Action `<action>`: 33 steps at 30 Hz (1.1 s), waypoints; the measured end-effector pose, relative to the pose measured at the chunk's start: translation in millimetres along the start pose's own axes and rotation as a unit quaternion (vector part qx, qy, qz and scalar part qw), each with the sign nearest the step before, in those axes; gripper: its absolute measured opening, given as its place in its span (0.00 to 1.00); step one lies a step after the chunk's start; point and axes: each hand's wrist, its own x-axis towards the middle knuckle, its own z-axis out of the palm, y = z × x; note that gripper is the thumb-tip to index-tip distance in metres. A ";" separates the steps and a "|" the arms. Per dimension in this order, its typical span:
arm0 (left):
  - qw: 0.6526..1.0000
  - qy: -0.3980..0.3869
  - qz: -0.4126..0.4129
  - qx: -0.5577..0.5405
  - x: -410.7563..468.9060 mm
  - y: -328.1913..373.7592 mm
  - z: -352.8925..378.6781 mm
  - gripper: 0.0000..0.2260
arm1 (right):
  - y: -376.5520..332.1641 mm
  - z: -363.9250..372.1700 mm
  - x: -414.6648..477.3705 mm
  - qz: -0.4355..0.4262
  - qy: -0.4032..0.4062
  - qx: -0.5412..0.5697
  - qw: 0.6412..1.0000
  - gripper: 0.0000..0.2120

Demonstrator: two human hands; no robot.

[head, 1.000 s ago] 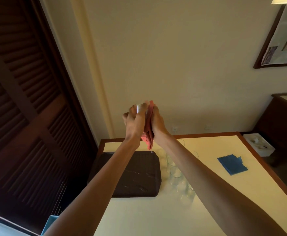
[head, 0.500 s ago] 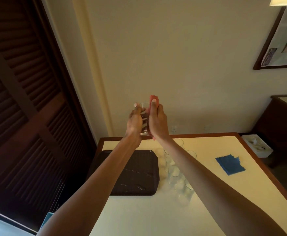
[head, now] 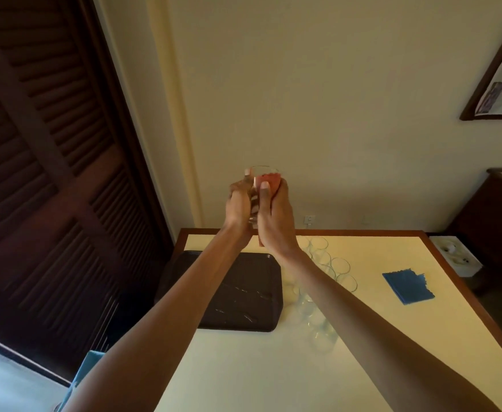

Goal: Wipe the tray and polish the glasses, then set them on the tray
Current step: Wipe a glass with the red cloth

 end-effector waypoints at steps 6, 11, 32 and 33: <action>0.998 0.008 0.028 0.057 -8.6 -2.5 7.9 0.28 | 1.2 -7.8 29.7 0.164 0.013 0.114 0.980 0.31; 0.999 0.021 -0.004 0.049 3.1 -4.2 -1.3 0.48 | 4.1 -0.1 8.6 0.221 -0.043 0.127 0.966 0.33; 0.998 0.003 0.008 0.068 1.9 -0.7 -9.7 0.37 | 13.3 10.2 1.0 0.159 -0.052 0.077 0.983 0.29; 0.998 0.011 0.005 0.069 3.6 -1.0 -12.6 0.40 | 12.6 11.8 -6.1 0.140 -0.060 0.049 0.987 0.26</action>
